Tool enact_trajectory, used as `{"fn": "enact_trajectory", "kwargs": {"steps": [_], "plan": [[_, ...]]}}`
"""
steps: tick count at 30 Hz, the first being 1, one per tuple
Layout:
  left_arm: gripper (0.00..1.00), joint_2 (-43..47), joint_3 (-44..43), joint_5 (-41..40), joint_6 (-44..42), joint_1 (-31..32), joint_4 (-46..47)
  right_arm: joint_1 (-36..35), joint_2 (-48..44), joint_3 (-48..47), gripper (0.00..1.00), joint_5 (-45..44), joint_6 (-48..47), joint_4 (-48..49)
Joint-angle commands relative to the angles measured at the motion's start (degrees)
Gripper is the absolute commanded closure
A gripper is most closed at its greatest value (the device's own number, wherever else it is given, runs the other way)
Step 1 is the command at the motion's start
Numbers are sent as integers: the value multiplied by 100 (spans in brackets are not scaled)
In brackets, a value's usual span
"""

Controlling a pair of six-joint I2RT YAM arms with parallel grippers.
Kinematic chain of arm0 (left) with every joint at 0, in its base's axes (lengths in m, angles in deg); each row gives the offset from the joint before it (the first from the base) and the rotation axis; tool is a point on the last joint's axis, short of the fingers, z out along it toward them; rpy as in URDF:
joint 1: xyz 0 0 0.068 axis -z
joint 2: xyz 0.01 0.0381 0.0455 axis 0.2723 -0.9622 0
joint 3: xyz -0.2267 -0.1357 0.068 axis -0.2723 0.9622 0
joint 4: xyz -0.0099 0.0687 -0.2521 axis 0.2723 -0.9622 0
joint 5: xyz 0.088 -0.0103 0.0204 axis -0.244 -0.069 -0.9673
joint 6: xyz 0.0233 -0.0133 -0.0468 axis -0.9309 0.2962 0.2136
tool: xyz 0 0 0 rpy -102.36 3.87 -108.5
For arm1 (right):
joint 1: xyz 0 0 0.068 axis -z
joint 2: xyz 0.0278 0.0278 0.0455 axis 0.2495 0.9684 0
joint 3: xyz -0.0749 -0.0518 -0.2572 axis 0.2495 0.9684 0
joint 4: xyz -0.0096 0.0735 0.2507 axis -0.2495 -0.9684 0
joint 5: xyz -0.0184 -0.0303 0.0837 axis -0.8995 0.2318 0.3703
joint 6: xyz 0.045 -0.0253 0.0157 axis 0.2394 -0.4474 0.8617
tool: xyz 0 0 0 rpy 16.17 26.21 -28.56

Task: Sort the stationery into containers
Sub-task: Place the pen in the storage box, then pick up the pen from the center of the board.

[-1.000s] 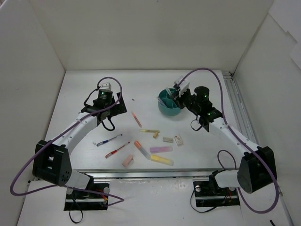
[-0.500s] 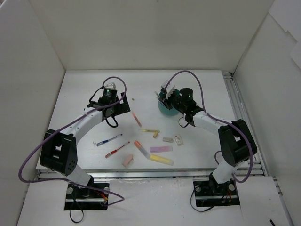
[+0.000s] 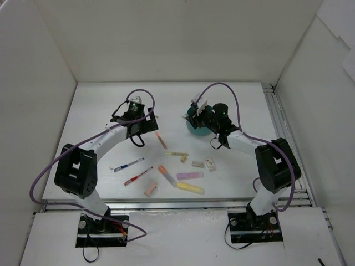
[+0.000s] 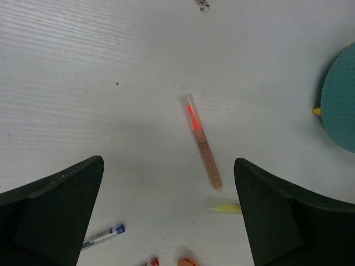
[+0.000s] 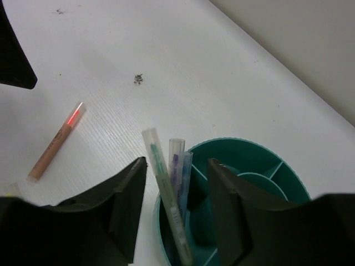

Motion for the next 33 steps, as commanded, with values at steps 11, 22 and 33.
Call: {"fn": "enact_trajectory", "kwargs": {"steps": [11, 22, 33], "plan": [[5, -769, -1008, -259, 806, 347, -159, 75, -1602, 519, 40, -127, 314, 586], [21, -1657, -1676, -504, 1422, 469, -326, -22, -3123, 1433, 12, -1268, 832, 569], [61, -2123, -1975, -1128, 2415, 707, -1546, 48, -3538, 1706, 2, -3220, 1492, 472]]}}
